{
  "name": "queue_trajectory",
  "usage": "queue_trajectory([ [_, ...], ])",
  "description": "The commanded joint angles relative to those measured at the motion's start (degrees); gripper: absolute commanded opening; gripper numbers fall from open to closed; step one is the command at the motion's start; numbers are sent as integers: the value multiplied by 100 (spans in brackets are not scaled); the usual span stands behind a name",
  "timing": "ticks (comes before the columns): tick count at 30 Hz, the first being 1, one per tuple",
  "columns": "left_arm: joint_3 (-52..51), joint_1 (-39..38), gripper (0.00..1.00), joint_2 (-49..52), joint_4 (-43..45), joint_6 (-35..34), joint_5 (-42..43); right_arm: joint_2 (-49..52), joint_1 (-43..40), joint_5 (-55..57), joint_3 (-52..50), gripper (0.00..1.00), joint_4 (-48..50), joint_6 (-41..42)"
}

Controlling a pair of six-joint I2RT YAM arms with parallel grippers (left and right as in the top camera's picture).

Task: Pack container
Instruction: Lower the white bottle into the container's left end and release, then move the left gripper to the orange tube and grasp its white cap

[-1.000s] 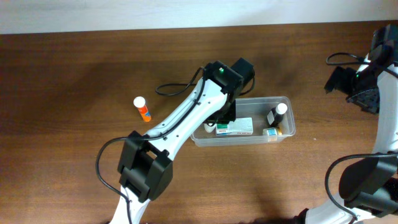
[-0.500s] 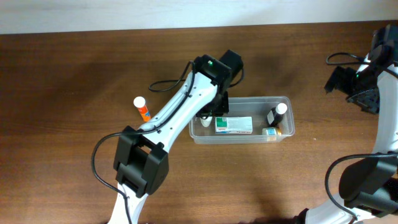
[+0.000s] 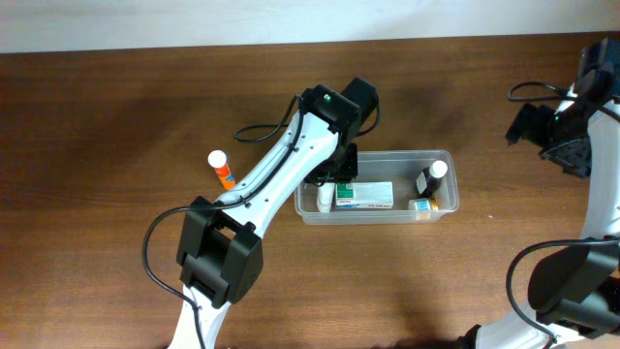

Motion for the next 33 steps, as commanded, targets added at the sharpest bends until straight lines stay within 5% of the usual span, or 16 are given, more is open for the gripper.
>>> queue_trajectory([
  [1,114,-2,49,-13,-20,164,37,28,-22,46,-9,99,-2,13],
  [11,195,4,60,-15,153,514,17,28,-22,46,-9,98,-2,11],
  [17,1427,186,74,-26,-247,789,-278,28,-22,46,-9,98,-2,13],
  [19,2044,332,99,-26,-531,787,-507,28,-22,46,-9,98,-2,11],
  [25,3499,1204,99,-26,-1569,911,-621,28,-22,48,-9,99,-2,11],
  [33,2946,2234,99,-72,-1569,1021,-162,28,-22,46,-9,98,-2,11],
])
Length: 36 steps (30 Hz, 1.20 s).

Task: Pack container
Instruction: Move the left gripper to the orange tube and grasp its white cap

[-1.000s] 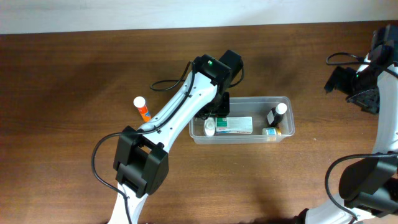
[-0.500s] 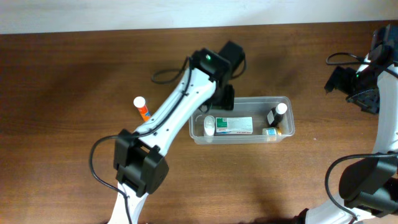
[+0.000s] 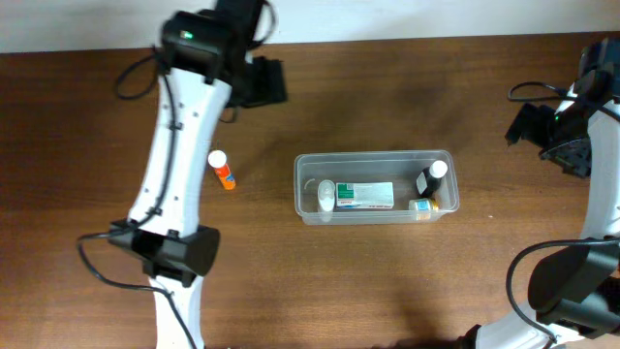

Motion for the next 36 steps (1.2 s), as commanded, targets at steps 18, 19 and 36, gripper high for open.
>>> queue_trajectory([
  [18,-3051,723,99,-33,275,131,369,28,-22,46,-9,98,-2,11],
  [19,-3143,723,99,-33,328,129,369,28,-22,46,-9,99,-2,11],
  [36,-3351,723,69,-33,658,136,365,28,-22,46,-9,98,-2,11],
])
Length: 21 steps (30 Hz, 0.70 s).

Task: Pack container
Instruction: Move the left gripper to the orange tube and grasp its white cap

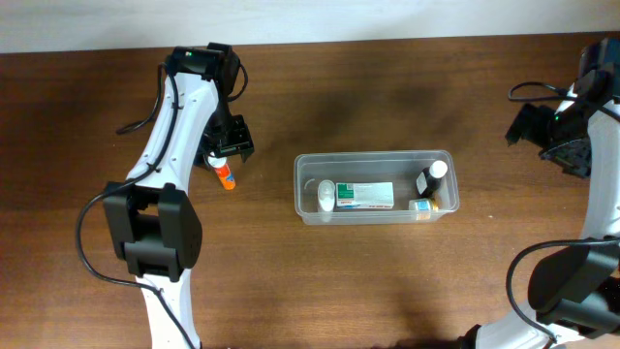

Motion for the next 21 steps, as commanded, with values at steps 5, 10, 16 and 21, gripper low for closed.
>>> queue_trajectory([
  [5,-48,20,53,-33,33,37,24,28,-22,46,-9,98,-2,13],
  [10,-48,20,45,-33,33,37,24,28,-22,46,-9,98,-2,13],
  [16,-48,20,33,-33,33,79,22,28,-22,46,-9,98,-2,13],
  [21,-48,20,25,-33,31,81,22,28,-22,46,-9,98,-2,13],
])
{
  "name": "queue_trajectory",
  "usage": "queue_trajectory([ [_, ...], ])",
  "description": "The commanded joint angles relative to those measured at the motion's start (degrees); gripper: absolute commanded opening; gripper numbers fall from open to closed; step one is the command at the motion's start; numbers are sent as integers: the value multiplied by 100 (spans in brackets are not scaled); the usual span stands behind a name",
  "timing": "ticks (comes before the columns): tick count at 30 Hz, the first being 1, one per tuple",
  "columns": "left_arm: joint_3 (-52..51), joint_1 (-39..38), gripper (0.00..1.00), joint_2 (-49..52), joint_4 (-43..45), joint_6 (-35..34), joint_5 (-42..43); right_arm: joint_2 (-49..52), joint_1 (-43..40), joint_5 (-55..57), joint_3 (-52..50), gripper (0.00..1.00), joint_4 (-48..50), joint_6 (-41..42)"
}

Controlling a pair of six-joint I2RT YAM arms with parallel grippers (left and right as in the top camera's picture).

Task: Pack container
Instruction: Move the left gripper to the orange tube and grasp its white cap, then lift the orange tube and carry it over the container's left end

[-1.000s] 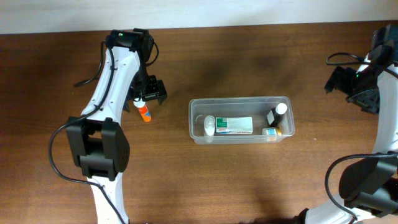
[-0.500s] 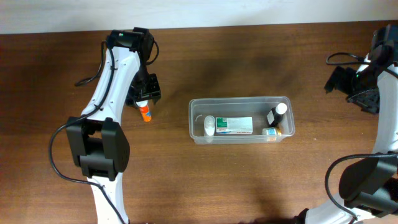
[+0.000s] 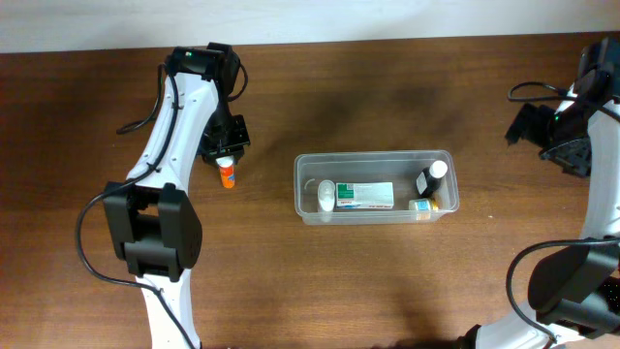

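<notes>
A clear plastic container [image 3: 376, 158] sits mid-table. Inside it lie a white bottle [image 3: 326, 196], a green-and-white box [image 3: 364, 195], a dark bottle with a white cap [image 3: 433, 176] and a small box [image 3: 419, 205]. To its left an orange tube with a white cap [image 3: 227, 174] lies on the table. My left gripper [image 3: 222, 147] points down directly over the tube's cap end, hiding part of it; its jaws are not visible from above. My right gripper [image 3: 560, 136] hangs at the far right edge, away from everything, its finger gap unreadable.
The brown wooden table [image 3: 387, 281] carries only the container and the tube. The left arm's black cable [image 3: 136, 116] loops beside its forearm. The right arm's cable [image 3: 533, 92] hangs at the far right.
My left gripper has shifted slightly left and back over the orange tube, so the white cap now shows just below it. The right arm and container contents are unchanged.
My left gripper was first at the container's left end, by the white bottle. Then it had swung away to the table's far-left back. After that it stood over the orange tube, where it remains now.
</notes>
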Motion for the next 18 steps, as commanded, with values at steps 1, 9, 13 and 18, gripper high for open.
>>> queue_trajectory([
  [1,-44,20,25,-33,7,37,22,28,-22,46,-9,98,-2,13],
  [9,511,20,21,-35,-378,87,26,28,-22,46,-9,98,-2,13],
  [13,1368,13,21,-68,-684,444,339,28,-22,46,-9,98,-2,13],
  [18,2065,-197,21,-498,-684,566,1069,28,-22,46,-9,98,-2,13],
])
